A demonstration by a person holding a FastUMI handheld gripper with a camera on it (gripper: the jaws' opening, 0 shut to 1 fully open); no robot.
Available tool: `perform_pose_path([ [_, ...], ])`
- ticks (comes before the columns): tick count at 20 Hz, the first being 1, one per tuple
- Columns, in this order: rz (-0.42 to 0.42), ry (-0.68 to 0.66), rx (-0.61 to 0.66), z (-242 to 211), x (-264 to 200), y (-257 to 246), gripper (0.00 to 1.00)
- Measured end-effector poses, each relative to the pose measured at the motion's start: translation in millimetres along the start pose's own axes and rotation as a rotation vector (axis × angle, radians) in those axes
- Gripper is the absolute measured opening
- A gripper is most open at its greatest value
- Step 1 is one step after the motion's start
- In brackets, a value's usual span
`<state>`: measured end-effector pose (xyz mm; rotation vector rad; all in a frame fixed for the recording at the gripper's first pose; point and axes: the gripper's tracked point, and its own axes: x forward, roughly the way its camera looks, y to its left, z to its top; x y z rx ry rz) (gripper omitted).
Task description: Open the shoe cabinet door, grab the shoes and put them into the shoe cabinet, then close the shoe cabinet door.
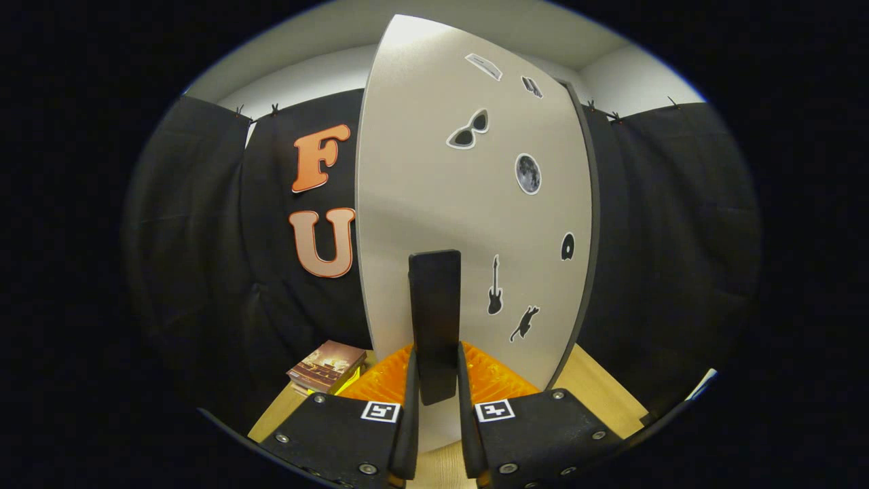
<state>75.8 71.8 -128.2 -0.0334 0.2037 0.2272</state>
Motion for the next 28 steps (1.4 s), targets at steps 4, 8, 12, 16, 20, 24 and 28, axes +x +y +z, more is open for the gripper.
perform_pose_path([
  [4, -0.023, 0.007, 0.014, -2.0, -23.5, -25.7, 0.26],
  [8, -0.041, 0.012, 0.061, -9.6, -46.9, -55.2, 0.24],
  [12, -0.117, 0.032, 0.043, -11.0, -61.6, -78.7, 0.24],
  [16, -0.203, 0.056, 0.010, -13.2, -74.9, -107.1, 0.24],
  [20, -0.274, 0.059, 0.014, -12.7, -88.5, -141.0, 0.24],
  [24, -0.342, 0.021, 0.028, -11.2, -97.7, -184.6, 0.24],
  [28, -0.362, -0.018, 0.078, -9.6, -104.4, -225.1, 0.20],
])
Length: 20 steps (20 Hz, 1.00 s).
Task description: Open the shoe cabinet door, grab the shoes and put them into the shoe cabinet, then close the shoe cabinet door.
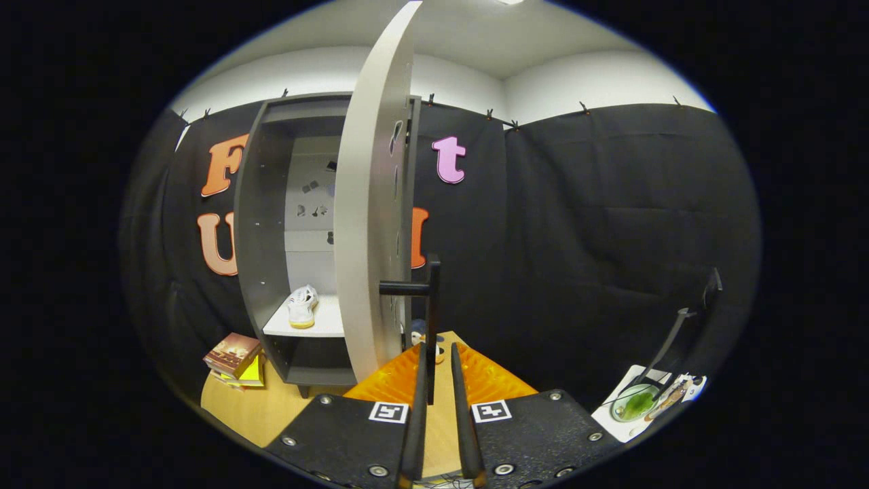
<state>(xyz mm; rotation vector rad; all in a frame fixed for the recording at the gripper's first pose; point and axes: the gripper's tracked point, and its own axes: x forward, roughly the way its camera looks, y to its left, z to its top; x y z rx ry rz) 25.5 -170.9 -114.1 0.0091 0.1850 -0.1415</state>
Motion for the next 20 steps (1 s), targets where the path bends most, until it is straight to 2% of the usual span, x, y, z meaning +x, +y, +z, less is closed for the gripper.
perform_pose_path([
  [3, -0.014, -0.004, 0.081, -7.6, -5.0, -25.4, 0.21],
  [9, -0.143, 0.030, 0.074, -28.1, -47.3, -65.7, 0.41],
  [10, -0.161, 0.031, 0.074, -31.3, -57.6, -65.3, 0.48],
  [12, -0.181, 0.033, 0.077, -38.3, -77.3, -58.1, 0.58],
  [15, -0.160, 0.045, 0.086, -53.2, -112.9, -42.0, 0.71],
  [16, -0.144, 0.052, 0.085, -60.4, -119.7, -31.2, 0.78],
  [20, -0.103, 0.043, 0.090, -80.1, -126.9, 13.9, 0.92],
])
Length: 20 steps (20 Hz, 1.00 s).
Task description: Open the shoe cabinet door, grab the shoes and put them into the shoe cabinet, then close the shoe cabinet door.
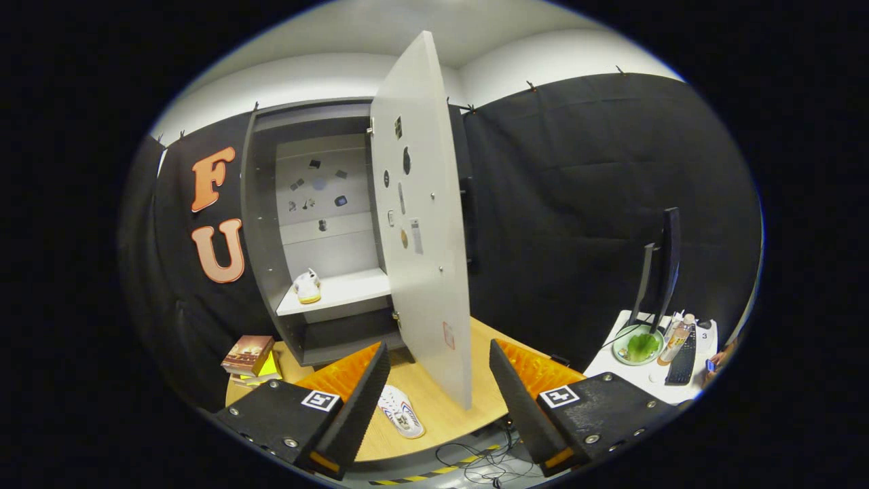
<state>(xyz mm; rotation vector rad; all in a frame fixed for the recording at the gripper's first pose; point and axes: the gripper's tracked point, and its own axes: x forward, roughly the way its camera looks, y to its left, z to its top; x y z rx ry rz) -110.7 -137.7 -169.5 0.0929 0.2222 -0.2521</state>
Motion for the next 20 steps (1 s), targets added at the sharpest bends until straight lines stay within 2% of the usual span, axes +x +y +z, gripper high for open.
perform_pose_path([
  [3, 0.040, -0.026, 0.001, -18.3, 4.3, 32.0, 0.93],
  [9, 0.115, 0.027, -0.068, -86.7, 32.0, 85.0, 0.93],
  [20, 0.156, 0.363, -0.203, -274.8, 119.3, 101.4, 0.94],
])
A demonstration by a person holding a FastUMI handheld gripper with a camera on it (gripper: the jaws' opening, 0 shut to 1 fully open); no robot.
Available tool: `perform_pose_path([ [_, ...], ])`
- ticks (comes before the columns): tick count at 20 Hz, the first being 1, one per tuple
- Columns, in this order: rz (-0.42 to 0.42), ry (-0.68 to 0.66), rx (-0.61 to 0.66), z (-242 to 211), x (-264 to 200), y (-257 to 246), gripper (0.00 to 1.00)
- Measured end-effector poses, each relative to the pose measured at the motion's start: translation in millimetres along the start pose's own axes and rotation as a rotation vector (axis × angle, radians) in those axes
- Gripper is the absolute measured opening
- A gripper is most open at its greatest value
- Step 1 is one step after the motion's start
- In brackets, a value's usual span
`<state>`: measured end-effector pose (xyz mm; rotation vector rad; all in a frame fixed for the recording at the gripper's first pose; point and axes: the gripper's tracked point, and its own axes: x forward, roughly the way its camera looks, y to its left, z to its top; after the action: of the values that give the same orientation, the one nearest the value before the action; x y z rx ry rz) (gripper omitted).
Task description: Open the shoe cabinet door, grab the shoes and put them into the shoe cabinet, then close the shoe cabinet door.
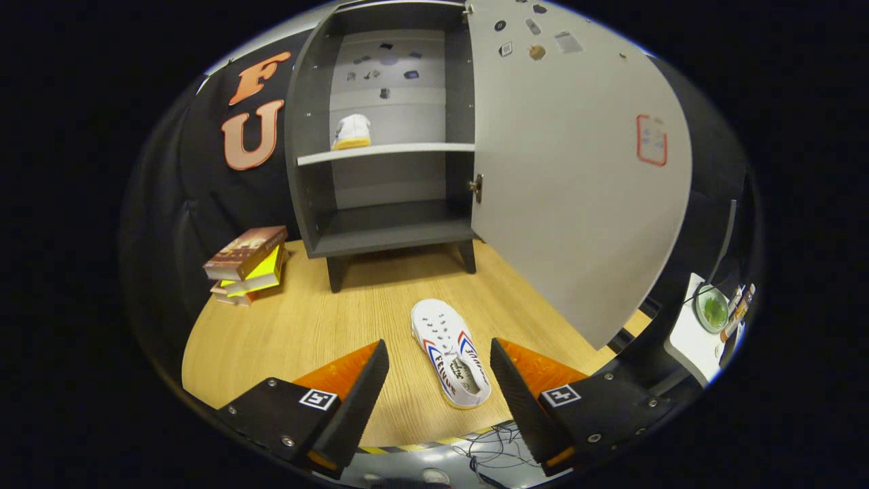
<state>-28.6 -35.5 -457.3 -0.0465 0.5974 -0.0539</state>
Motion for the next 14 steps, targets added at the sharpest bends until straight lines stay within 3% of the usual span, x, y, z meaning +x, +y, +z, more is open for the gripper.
perform_pose_path([
  [5, 0.027, 0.142, -0.027, -41.2, 56.6, 8.1, 0.93],
  [11, 0.069, 0.237, -0.035, -55.7, 101.4, 16.3, 0.66],
  [14, 0.063, 0.275, -0.115, -64.5, 119.2, 13.0, 0.50],
])
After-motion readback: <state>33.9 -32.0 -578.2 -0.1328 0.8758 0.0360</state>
